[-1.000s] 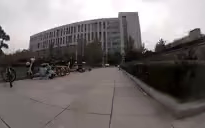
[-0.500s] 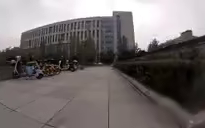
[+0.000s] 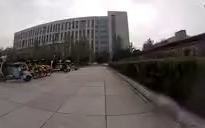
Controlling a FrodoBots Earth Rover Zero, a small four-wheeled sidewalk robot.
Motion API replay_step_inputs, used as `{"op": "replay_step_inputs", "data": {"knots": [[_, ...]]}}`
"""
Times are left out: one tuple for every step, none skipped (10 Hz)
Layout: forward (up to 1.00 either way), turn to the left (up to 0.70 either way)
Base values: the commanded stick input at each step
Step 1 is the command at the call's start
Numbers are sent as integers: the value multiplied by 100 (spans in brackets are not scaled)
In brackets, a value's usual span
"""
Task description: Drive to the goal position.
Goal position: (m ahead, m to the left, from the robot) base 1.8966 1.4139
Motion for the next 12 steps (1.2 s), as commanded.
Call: {"op": "replay_step_inputs", "data": {"knots": [[100,0],[100,-21],[100,-8],[100,0],[100,-18],[100,-17],[100,0],[100,0],[100,0],[100,0],[100,0],[100,0]]}}
